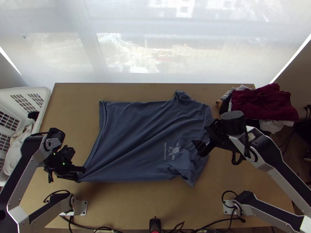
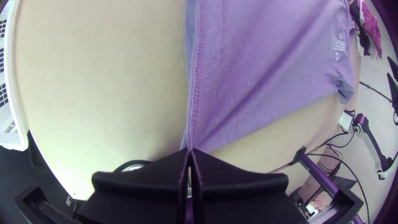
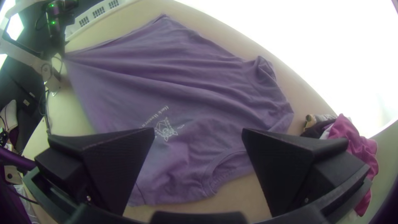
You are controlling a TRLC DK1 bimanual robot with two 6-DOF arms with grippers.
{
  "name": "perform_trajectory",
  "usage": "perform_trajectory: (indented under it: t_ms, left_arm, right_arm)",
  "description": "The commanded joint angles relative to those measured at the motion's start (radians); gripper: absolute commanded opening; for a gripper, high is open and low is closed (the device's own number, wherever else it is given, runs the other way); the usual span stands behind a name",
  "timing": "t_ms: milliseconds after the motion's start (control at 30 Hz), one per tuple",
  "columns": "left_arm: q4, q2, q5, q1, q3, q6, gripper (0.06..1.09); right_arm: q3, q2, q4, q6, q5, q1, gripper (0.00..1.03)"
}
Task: Fold the t-shirt
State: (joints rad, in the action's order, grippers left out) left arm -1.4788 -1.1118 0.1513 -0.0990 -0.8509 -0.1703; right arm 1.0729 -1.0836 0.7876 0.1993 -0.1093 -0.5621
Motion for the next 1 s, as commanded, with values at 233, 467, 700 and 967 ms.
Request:
perform_trajectory:
  t_ms: [233, 467, 700, 967]
  left_arm:
    - [-0.006, -0.020, -0.050, -0.093, 0.012, -0.075, 0.09]
    - [-0.003, -0.040, -0.045, -0.079, -0.010, -0.061, 0.09]
    - [0.015, -0.069, -0.022, 0.015, -0.036, 0.008, 0.09]
    - [0.015, -0.088, -0.019, 0.022, -0.068, 0.022, 0.09]
  right_arm:
    - [-0.122, 0.077, 0.233, 0.006, -0.021, -0.226, 0.98]
    - [-0.215, 0.122, 0.322, -0.011, -0.035, -0.351, 0.98]
    - [-0.284, 0.048, 0.214, 0.002, -0.035, -0.392, 0.98]
    - [-0.318, -0.093, 0.048, 0.005, -0.035, -0.386, 0.96]
